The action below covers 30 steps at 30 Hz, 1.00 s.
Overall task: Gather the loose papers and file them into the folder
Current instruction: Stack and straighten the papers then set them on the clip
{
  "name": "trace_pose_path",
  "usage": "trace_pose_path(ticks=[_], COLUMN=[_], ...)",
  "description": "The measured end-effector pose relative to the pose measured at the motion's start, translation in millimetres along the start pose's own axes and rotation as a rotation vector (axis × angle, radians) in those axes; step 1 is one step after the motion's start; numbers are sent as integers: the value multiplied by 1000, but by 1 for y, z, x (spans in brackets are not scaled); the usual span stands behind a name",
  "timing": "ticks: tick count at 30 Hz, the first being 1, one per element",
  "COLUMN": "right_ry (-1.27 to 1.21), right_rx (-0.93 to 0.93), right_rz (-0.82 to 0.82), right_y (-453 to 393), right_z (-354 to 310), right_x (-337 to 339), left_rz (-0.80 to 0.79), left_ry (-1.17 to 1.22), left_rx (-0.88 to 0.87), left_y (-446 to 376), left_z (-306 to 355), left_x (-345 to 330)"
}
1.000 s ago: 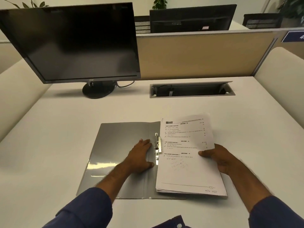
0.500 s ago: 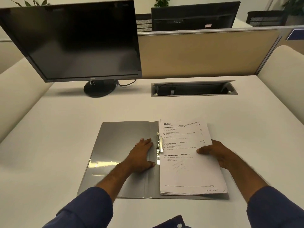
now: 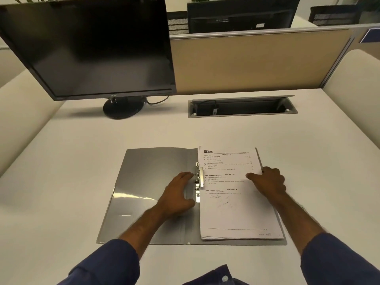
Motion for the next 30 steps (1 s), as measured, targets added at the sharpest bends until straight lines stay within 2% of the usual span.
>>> trace_pose_path(ticks=[5,13,18,22,26,30], right_ry=[-43,-105,-98,-158,-106,-48], right_rx=[6,47,104,206,361,424], right_rz=[-9,-65,-72,-112,-151,-245], right_y=[-6,-14,-13,-7,13,29], right_z=[4,5,9,18,37,72], right_x=[-2,-1,-2,2,7,10], left_rz=[148,-10,-4,-31,-37,-29], left_ry=[-11,-236,-257,-286,-280,-292], left_rx=[-2,-98,-119,-97,-93,-96], left_y=[30,71,75,76,76,74], left_z=[3,18,22,19,20,20], left_x=[-6,-44,-47,-50,-50,-52])
Point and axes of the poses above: each hand's wrist, its own y-axis away from the middle knuckle, its own x-axis out of the back of the hand, z = x × y, the point moved 7 cm from there along -y, towards the middle knuckle, and after that the axes turned 14 degrees about -x, right-handed, at the moved point
